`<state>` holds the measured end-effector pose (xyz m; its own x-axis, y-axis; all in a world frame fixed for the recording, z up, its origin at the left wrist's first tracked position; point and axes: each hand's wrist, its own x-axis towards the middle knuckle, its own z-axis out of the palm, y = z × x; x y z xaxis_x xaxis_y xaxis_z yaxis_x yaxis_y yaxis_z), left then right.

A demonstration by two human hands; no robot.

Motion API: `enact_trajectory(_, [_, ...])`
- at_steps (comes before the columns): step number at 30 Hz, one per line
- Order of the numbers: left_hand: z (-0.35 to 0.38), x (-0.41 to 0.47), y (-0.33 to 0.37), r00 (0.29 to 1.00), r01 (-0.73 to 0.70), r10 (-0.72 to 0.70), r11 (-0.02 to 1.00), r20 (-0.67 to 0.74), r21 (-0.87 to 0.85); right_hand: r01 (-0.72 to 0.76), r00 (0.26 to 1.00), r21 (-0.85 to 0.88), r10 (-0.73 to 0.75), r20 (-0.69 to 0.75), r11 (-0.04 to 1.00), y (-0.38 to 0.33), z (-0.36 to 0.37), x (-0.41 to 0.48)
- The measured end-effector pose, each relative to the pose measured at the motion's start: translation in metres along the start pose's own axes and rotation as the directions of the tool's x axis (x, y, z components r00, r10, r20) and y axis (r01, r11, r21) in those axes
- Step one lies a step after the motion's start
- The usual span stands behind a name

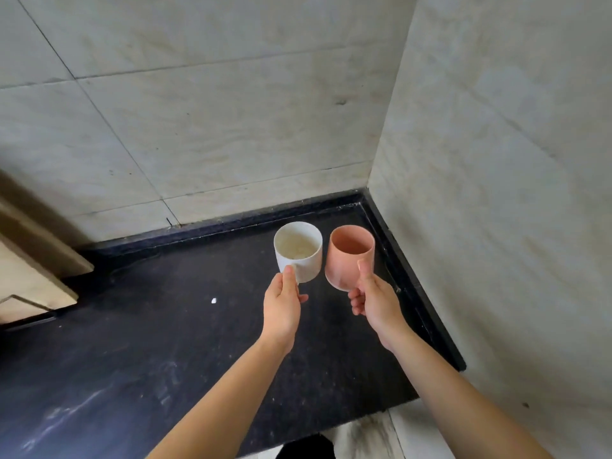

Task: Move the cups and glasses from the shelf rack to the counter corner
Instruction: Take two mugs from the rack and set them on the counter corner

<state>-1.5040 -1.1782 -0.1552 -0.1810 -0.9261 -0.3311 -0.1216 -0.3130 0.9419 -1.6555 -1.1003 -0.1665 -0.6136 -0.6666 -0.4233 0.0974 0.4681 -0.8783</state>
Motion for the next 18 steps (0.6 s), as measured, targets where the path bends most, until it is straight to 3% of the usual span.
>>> enact_trajectory(8, [0.035, 0.116, -0.037, 0.997, 0.078, -0.079, 0.995, 0.023, 0.06, -0.12, 0.99, -0.006, 0.119, -0.081, 0.993, 0.021, 0.034, 0.117])
enact_trajectory(18, [0.082, 0.191, -0.071, 0.992, 0.118, -0.111, 0.986, -0.063, 0.119, -0.116, 0.99, 0.077, 0.122, -0.078, 0.99, 0.039, 0.05, 0.22])
